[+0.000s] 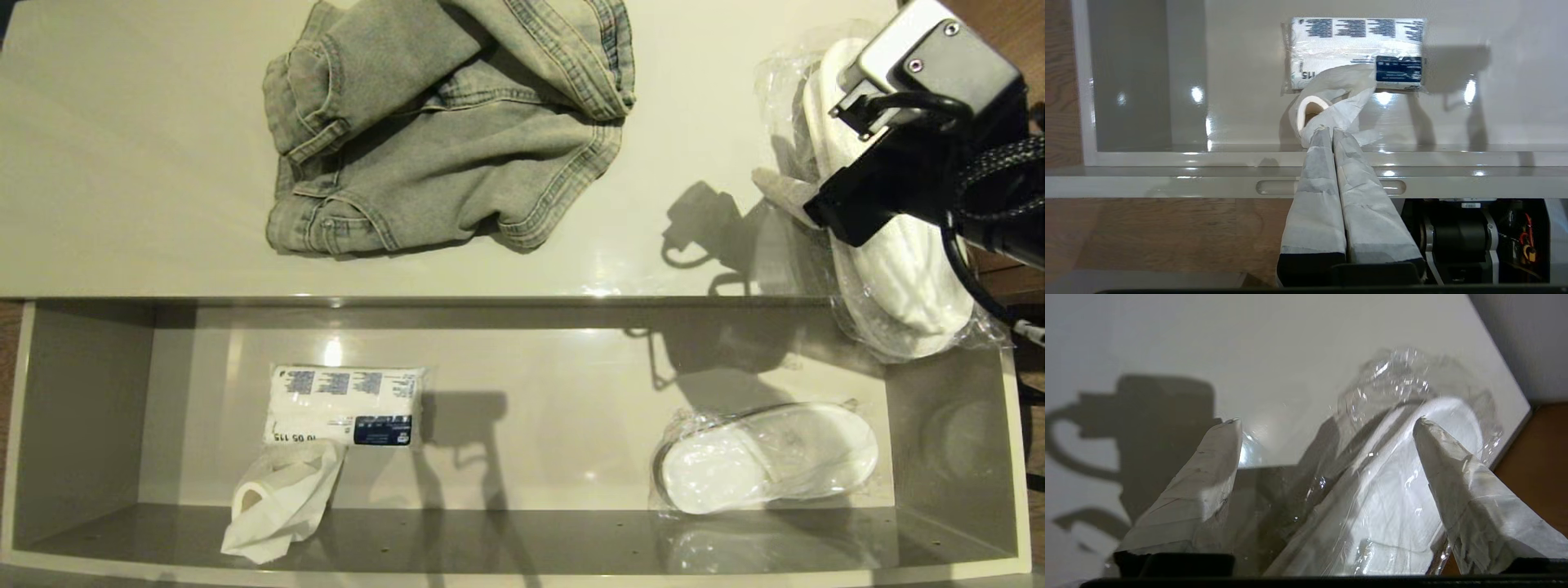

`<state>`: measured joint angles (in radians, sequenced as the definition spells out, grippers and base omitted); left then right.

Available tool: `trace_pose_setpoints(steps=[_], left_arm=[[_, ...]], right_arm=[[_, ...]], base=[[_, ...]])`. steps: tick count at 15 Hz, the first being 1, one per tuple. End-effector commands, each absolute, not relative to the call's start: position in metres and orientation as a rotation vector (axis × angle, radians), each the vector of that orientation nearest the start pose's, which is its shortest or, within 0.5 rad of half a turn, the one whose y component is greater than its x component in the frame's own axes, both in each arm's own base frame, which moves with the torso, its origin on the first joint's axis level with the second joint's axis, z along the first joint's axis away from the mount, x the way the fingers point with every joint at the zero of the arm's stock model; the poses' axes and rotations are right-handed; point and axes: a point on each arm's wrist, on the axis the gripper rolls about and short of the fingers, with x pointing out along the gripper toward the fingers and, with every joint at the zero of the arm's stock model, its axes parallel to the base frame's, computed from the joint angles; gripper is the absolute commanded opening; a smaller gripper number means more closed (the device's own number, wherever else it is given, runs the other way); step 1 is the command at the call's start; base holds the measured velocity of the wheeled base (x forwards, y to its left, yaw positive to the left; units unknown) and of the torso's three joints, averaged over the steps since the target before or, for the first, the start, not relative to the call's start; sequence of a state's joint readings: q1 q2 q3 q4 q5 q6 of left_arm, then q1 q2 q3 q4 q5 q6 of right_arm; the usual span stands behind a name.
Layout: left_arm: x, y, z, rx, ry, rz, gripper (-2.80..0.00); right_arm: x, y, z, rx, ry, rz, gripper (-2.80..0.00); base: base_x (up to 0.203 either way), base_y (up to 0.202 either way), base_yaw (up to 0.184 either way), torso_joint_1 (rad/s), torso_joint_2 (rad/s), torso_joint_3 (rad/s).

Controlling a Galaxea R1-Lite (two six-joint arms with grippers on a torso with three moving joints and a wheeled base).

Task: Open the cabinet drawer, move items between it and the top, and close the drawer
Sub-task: Place the disposable slippers on the table, then close the drawer

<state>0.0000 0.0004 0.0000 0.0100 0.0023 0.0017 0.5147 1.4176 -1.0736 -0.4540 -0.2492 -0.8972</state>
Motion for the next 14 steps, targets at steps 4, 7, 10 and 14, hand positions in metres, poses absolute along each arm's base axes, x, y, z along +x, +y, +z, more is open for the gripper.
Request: trace_pose_setpoints(steps=[4, 7, 10, 14], left_arm=[[-0.023, 0.000, 0.074, 0.002, 0.011, 0.003, -2.80], [-0.023, 0.000, 0.075, 0.002, 0.009, 0.003, -2.80], [-0.023, 0.000, 0.074, 0.002, 0.011, 0.003, -2.80], [-0.023, 0.000, 0.074, 0.002, 0.011, 0.003, -2.80]], right_arm=[[0.175, 0.109, 0.354, -0.824, -0.267, 0.191, 0.00], [0.144, 0.081, 0.377, -0.803, -0.133, -0.076, 0.00], [0.088, 0.042, 0.384, -0.816, -0.079, -0.157, 0.00], [0.034, 0.002, 0.382, -0.814, 0.003, -0.338, 0.00]], base=[[0.000, 0.000, 0.000, 0.000, 0.00, 0.000], [0.000, 0.000, 0.000, 0.000, 0.00, 0.000], [0.000, 0.000, 0.000, 0.000, 0.00, 0.000], [0.000, 0.000, 0.000, 0.000, 0.00, 0.000]])
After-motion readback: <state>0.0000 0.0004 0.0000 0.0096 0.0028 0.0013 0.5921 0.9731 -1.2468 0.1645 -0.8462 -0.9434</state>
